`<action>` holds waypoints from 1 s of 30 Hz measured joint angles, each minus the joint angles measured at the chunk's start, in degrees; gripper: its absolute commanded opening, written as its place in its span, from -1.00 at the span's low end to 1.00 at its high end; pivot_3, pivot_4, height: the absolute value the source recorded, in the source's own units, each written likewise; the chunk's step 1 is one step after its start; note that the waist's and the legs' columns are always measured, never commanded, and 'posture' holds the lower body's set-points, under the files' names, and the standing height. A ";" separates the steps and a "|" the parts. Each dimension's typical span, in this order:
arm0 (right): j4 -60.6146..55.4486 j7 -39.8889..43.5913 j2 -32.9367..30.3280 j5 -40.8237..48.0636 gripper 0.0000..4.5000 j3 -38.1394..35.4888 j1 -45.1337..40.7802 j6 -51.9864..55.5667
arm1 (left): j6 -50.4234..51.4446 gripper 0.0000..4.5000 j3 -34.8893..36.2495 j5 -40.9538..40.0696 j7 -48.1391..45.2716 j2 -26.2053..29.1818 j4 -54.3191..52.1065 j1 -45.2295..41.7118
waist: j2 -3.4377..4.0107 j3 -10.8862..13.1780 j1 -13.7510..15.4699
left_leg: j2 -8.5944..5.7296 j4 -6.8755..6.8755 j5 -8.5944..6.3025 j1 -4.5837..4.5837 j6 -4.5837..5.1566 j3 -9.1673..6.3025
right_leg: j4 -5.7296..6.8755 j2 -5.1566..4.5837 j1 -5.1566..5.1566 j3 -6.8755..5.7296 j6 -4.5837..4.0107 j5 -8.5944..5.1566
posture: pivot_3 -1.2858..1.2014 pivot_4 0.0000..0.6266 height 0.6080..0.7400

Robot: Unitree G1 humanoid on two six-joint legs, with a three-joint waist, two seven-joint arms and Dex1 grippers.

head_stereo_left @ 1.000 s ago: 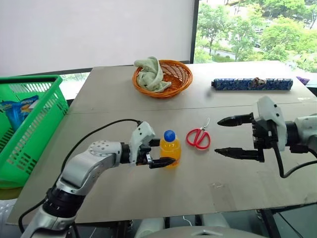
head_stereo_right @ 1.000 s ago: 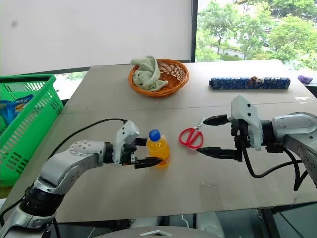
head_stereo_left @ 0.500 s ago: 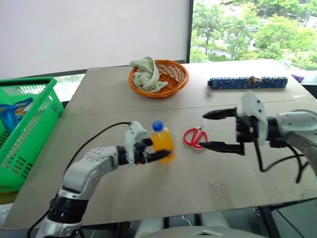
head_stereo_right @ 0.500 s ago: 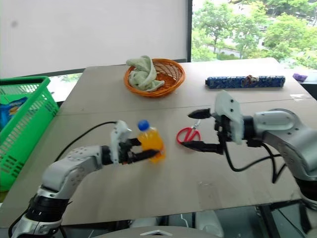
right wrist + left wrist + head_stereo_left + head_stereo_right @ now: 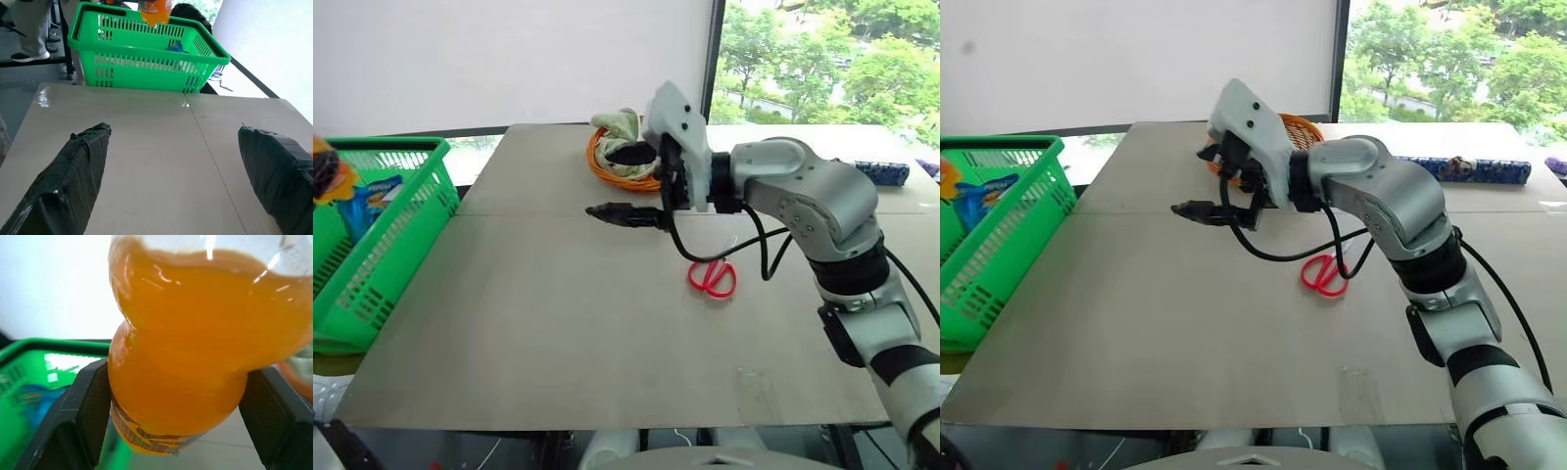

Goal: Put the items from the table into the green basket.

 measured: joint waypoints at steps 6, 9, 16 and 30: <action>3.87 0.07 2.98 -2.14 1.00 0.69 -1.86 -0.91 | -6.24 0.40 -5.02 6.31 -3.85 2.95 17.13 -1.74 | -0.22 -0.12 1.55 | 0.00 -0.04 -0.06 -0.01 -0.40 -0.06 | 0.01 -0.01 -0.01 -0.07 -0.01 0.00 | 0.12 -1.00 1.00; 4.32 -0.23 3.44 -2.97 1.00 0.65 -2.05 -1.01 | -9.01 0.40 -7.54 8.11 -6.08 2.97 22.93 -4.02 | -0.76 -0.23 1.59 | 0.01 -0.03 -0.01 -0.02 -0.48 -0.08 | 0.01 -0.03 0.00 -0.12 -0.05 0.04 | 0.12 -1.00 1.00; 4.30 -0.15 3.64 -3.35 1.00 0.58 -2.03 -1.00 | -12.79 0.99 -7.92 8.95 -9.23 3.65 25.25 -6.85 | -0.95 -0.24 0.88 | 0.08 -0.14 0.01 -0.02 -0.50 -0.02 | 0.06 0.00 -0.14 0.02 -0.12 0.08 | 0.12 -1.00 1.00; 1.28 0.87 -5.83 -4.98 1.00 -2.78 5.41 -2.46 | 5.62 0.99 -17.98 -7.39 -5.66 -15.77 -20.71 -3.21 | -1.14 -0.38 1.07 | -0.04 0.03 0.01 -0.04 -0.47 0.06 | 0.02 -0.19 0.01 0.20 -0.09 0.12 | 0.04 -1.00 1.00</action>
